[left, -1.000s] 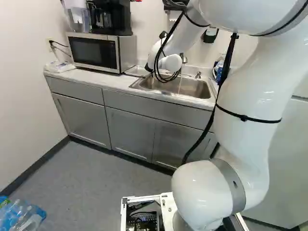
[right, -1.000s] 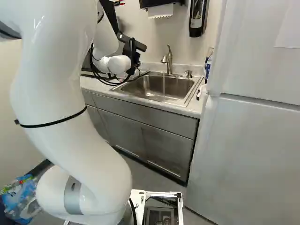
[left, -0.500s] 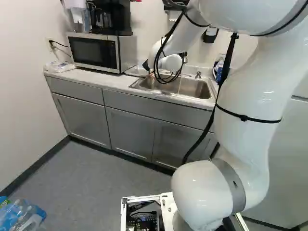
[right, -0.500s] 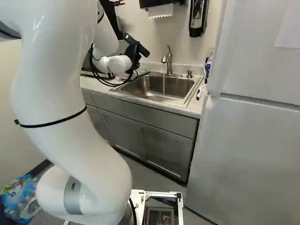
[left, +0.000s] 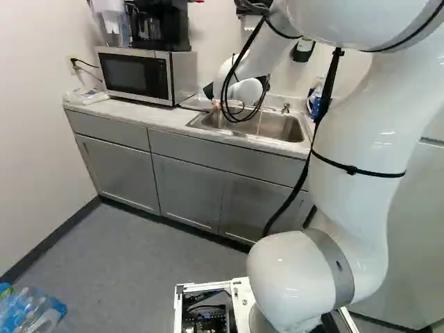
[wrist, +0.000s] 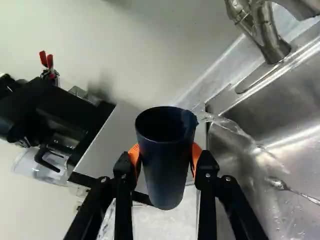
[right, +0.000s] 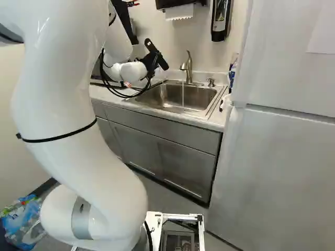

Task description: Rinse the cup and place it in the tray

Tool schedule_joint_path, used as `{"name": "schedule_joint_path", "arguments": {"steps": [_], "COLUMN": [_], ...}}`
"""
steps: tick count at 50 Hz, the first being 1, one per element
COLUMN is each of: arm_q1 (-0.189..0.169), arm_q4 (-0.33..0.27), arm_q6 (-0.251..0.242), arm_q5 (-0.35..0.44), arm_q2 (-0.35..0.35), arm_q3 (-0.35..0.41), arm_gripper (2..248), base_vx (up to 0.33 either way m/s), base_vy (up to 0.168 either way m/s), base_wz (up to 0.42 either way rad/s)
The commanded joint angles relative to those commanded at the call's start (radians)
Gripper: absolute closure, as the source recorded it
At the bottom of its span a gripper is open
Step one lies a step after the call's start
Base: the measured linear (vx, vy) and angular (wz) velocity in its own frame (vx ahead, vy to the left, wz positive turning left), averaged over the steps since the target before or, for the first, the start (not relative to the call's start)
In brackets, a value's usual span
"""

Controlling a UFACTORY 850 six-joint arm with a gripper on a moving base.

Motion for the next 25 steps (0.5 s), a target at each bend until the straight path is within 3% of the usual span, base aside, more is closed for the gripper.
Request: {"name": "schedule_joint_path", "arguments": {"steps": [25], "arm_q1": [0.0], "arm_q4": [0.0], "arm_q6": [0.263], "arm_q5": [0.0], "arm_q2": [0.0], "arm_q3": [0.0], "arm_gripper": [131], "base_vx": [0.0], "base_vy": [0.0], "base_wz": [0.0]}}
